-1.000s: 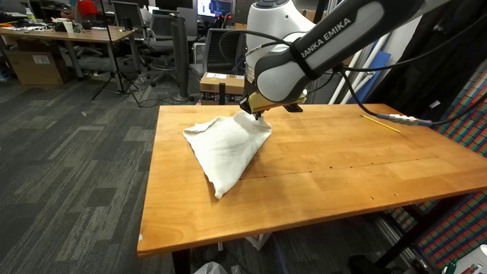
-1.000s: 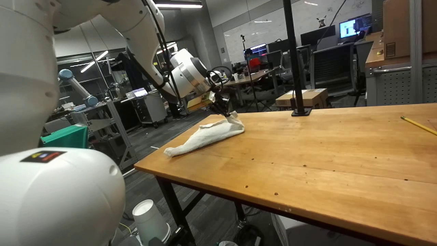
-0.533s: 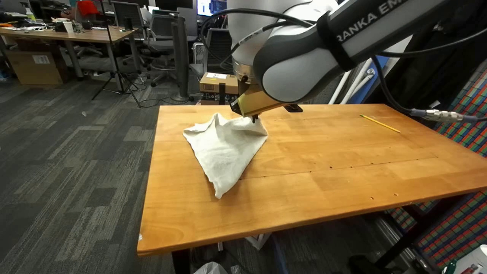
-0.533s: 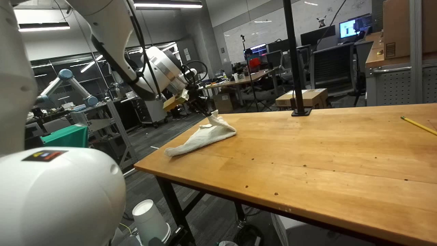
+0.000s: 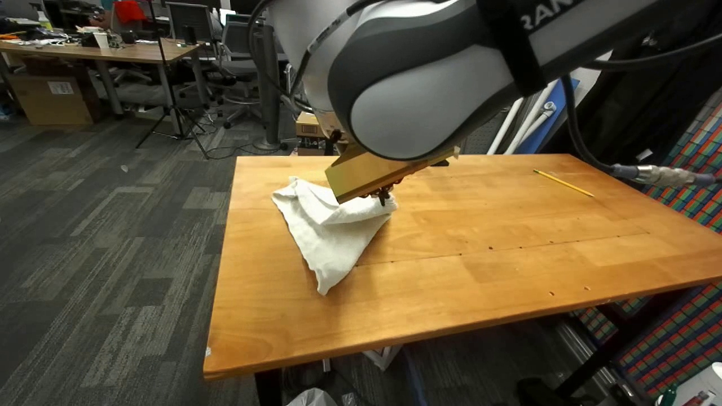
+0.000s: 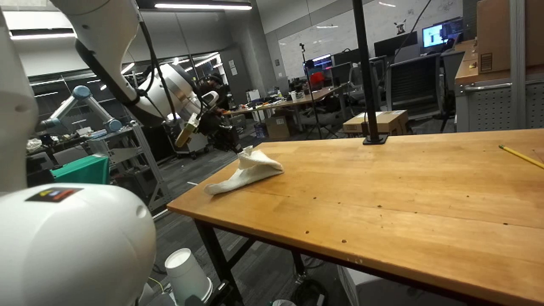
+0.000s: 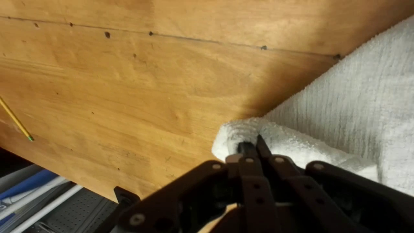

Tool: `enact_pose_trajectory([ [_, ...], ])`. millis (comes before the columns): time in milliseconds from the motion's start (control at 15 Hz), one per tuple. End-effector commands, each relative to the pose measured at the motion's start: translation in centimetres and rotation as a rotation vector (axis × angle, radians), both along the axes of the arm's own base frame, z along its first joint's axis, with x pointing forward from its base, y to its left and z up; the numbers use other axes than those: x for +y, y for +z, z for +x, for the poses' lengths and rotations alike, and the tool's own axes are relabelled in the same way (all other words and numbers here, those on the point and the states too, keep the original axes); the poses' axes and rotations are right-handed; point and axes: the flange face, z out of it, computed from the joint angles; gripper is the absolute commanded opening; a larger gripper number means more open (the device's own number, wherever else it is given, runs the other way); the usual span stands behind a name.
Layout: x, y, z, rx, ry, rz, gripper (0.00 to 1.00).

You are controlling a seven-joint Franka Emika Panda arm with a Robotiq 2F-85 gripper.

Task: Fold the towel diagonally in half twice

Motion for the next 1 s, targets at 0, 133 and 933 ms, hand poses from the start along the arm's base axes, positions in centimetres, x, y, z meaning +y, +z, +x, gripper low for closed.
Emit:
enact_pose_trajectory([
  [0,1.2,1.1,-1.5,0.012,-0.045,-0.105,0.00],
  [133,2.3,1.6,-2.2,0.035,-0.051,-0.165,0.00],
  [933,10.0,4.7,-2.7,0.030,-0.002,-0.363,0.00],
])
